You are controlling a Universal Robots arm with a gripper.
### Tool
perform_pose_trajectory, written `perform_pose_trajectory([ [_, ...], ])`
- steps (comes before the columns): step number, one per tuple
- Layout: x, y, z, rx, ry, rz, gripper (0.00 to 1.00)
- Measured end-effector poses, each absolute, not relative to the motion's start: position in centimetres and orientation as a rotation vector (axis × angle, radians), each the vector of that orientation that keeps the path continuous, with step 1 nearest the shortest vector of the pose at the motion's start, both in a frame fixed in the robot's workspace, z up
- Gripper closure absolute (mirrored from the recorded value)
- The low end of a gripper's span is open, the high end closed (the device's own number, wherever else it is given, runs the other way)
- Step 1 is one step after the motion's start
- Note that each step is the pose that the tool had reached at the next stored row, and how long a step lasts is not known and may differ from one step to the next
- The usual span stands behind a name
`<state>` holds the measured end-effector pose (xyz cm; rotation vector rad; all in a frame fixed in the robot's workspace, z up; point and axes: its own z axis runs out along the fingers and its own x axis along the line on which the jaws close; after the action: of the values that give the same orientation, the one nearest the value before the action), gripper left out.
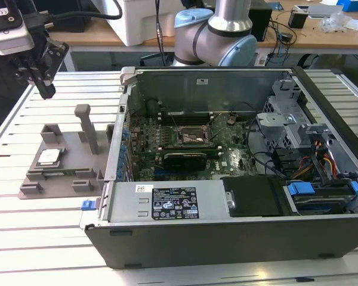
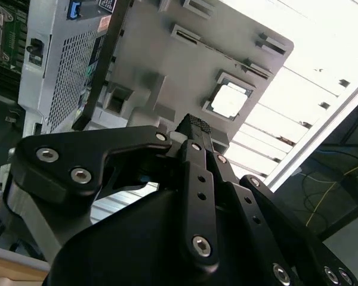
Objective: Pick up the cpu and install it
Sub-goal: 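Reach for the cpu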
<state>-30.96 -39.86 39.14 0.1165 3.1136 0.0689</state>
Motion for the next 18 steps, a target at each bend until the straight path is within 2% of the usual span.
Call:
perform_pose_trajectory([
  [18, -34.9, -39.7, 38.6, 0.117, 3.114, 0.069, 0.89],
])
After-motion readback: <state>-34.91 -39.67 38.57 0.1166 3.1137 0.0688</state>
